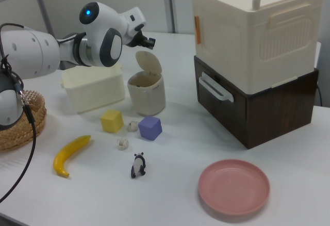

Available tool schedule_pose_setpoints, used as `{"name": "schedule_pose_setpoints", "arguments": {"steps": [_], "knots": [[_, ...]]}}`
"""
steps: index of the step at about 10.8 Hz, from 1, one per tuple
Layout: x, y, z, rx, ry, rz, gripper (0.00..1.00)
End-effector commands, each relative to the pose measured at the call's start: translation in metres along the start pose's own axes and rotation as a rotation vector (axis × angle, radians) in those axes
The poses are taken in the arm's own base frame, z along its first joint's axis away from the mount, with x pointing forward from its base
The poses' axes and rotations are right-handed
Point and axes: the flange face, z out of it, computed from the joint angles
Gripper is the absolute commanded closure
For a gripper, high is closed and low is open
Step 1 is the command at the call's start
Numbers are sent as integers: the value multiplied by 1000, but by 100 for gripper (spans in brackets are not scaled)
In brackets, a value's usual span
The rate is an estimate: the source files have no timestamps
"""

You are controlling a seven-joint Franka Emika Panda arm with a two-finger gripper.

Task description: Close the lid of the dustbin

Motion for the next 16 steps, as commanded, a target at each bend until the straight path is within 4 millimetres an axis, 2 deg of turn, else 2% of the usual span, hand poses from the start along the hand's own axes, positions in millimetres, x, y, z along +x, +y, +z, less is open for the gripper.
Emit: {"name": "schedule_pose_setpoints", "arguments": {"steps": [1,6,10,13,16], "knots": [[-8,11,7,-15,-75,-7,100],[-16,13,4,-22,-241,-42,100],[-33,4,10,-15,-375,-66,100],[-40,-4,13,-6,-404,-76,100],[-56,-13,22,-1,-443,-89,100]]}}
